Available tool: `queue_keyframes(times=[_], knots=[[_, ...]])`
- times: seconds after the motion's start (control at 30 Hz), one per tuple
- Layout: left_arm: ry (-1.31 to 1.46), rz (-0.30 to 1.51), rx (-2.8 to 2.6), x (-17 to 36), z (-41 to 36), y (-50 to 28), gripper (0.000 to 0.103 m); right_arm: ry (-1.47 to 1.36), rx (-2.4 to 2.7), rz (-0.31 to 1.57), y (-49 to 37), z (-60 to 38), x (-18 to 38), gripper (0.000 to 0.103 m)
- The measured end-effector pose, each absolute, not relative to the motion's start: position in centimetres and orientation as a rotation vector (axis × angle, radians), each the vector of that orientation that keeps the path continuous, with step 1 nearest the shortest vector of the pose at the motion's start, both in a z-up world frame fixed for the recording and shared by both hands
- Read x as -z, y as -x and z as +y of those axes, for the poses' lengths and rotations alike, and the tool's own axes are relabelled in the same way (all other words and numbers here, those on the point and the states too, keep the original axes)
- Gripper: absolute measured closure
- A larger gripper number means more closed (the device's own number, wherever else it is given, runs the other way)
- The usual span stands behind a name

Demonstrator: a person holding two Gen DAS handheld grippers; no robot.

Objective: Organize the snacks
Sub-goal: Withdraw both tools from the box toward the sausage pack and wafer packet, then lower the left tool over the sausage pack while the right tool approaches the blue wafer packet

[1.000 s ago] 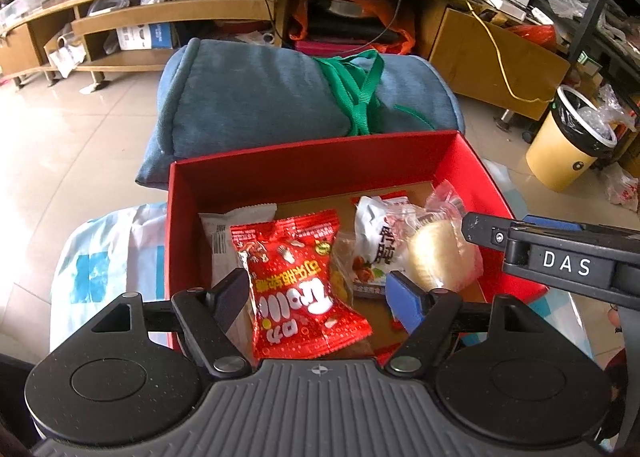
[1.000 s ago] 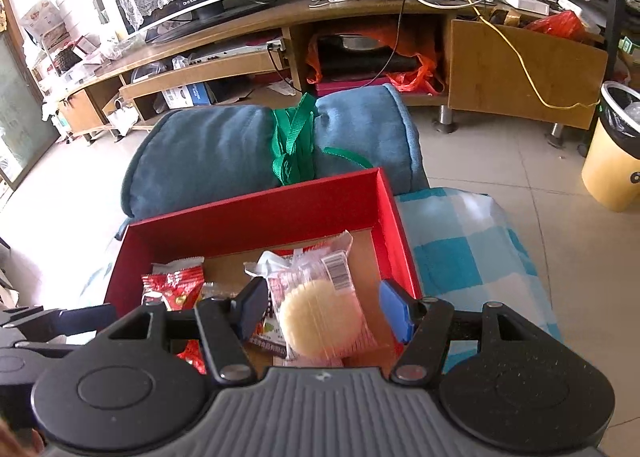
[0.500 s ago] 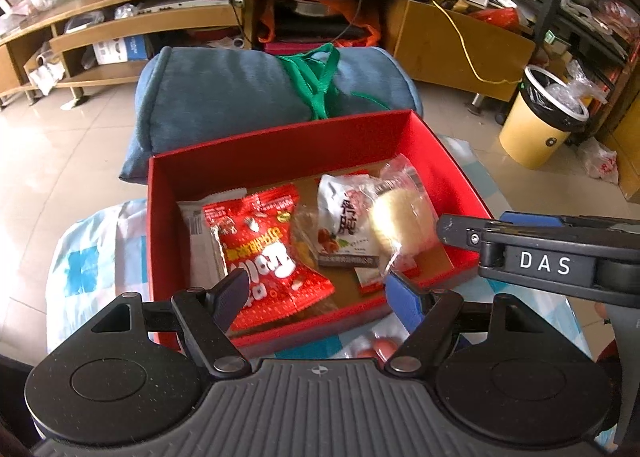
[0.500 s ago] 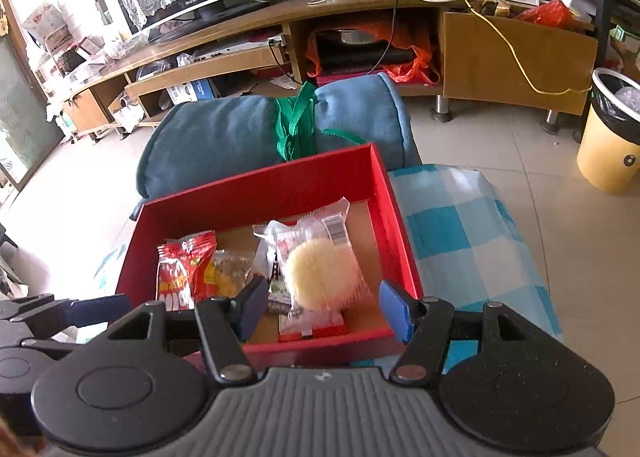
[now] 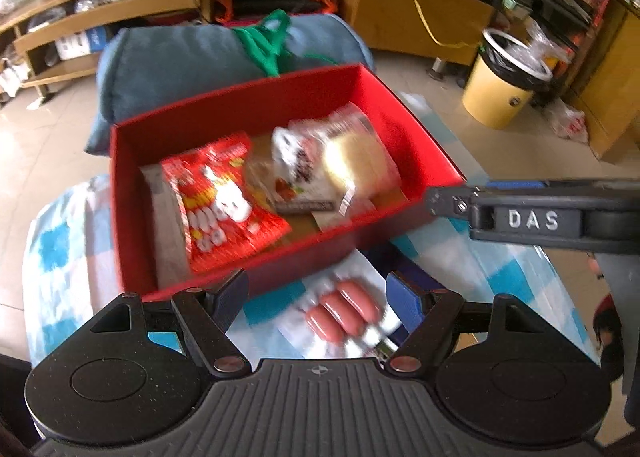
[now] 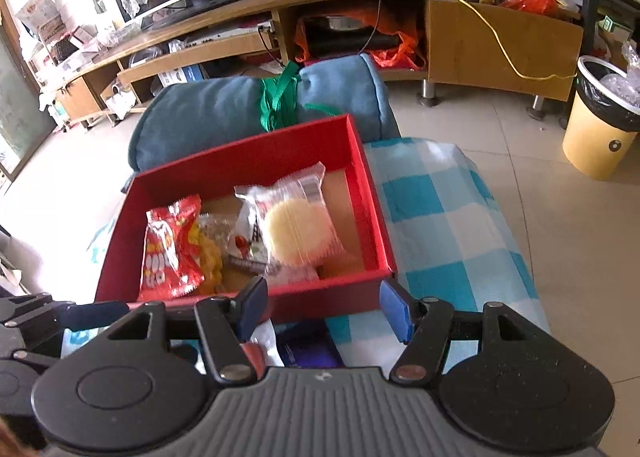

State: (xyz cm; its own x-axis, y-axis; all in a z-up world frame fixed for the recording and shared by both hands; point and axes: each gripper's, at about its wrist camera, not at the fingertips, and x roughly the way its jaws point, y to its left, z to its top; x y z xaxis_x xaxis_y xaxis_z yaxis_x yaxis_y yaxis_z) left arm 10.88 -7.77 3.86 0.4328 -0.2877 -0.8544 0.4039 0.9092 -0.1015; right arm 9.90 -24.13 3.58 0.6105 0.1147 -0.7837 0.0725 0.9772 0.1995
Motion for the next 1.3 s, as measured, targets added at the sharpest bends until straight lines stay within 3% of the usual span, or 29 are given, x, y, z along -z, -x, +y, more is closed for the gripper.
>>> queue_keyframes(times=[0.7, 0.87, 1.3], knots=[[-0.156, 1.196, 0.484, 2.6, -10.9, -12.6, 0.014, -0.225, -0.055, 0.971, -8.9, -25.3, -2.1, 0.043], [-0.151, 1.221, 0.48, 4.1, -10.8, -13.1, 0.006, -0.231, -0.061, 0.979, -8.9, -25.4, -1.9, 0.043], [-0.215, 1.219, 0.523, 2.9, -10.6, -10.6, 0.031, -0.209, -0.07, 1.0, -8.6, -25.0, -1.7, 0.043]])
